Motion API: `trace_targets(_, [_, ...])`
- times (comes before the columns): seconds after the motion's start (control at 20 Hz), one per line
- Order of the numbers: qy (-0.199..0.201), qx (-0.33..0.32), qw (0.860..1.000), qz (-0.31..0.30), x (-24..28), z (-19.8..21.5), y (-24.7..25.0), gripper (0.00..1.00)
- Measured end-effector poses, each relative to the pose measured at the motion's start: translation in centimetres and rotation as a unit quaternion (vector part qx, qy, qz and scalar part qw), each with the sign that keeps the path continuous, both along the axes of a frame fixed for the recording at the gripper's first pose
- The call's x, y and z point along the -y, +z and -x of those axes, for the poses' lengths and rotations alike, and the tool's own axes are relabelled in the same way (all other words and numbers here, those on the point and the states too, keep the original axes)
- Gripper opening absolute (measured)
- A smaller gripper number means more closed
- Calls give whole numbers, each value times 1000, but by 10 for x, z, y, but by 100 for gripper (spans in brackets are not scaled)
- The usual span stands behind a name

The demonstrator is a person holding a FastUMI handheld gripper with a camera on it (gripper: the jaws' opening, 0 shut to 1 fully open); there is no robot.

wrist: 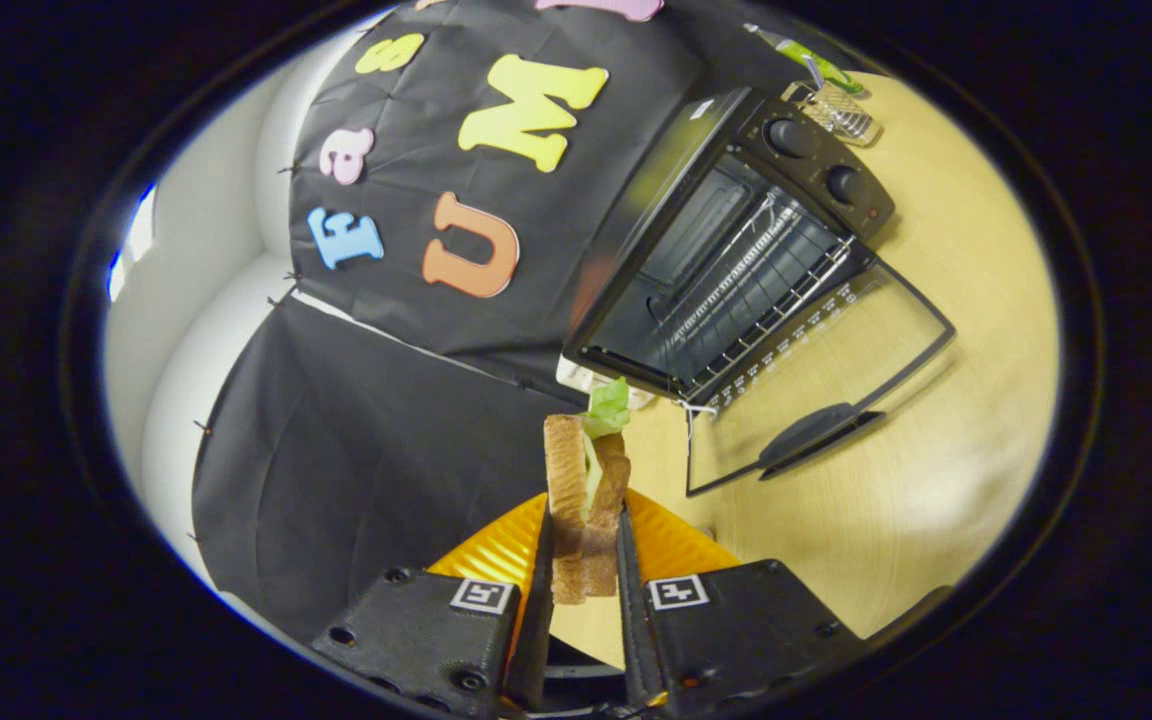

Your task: Open the toaster oven, put the food inside, and close the toaster oven door.

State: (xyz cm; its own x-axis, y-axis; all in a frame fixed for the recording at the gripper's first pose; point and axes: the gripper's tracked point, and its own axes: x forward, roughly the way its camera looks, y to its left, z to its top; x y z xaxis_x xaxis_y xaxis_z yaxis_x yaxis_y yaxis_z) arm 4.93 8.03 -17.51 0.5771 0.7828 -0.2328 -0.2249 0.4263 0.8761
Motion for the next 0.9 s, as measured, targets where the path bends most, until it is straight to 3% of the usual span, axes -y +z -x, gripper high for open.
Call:
trace_targets(0.25, [-60,45,997,-23,2,-34,-3,36])
trace_targets(0.45, [-101,21,992,-68,-2,-60,-19,36])
trace_targets(0.65, [-133,40,989,-56,2,-92,-39,36])
trace_targets(0.75, [-158,48,982,-95,8,-108,-33,36])
trace_targets(0.9, [-206,62,971,-106,20,-140,-40,36])
